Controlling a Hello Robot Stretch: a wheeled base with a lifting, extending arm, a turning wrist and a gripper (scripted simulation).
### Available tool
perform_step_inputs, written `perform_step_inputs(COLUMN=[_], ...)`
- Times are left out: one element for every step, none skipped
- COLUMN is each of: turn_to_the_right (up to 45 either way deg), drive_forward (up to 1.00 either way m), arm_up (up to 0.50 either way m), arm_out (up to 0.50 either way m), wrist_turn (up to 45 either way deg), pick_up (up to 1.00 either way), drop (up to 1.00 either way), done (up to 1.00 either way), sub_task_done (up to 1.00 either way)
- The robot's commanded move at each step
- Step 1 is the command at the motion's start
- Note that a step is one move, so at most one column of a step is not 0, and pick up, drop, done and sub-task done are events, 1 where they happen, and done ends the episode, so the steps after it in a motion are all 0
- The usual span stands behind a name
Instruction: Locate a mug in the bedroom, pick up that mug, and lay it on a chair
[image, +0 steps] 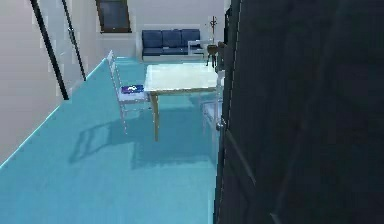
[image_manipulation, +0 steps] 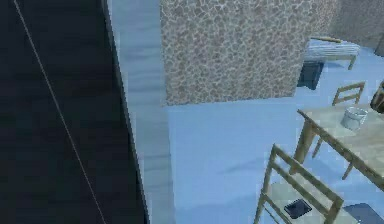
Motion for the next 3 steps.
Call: perform_step_inputs(turn_to_the_right=[-45.0, -45.0, -3.0], drive_forward=[0.00, 0.00, 0.00], arm_up=[0.00, 0.00, 0.00], arm_out=[0.00, 0.00, 0.00], wrist_turn=[0.0, 0.0, 0.0], pick_up=[0.00, 0.00, 0.00], drop=[0.00, 0.00, 0.00], done=[0.00, 0.00, 0.00], sub_task_done=[0.00, 0.00, 0.00])
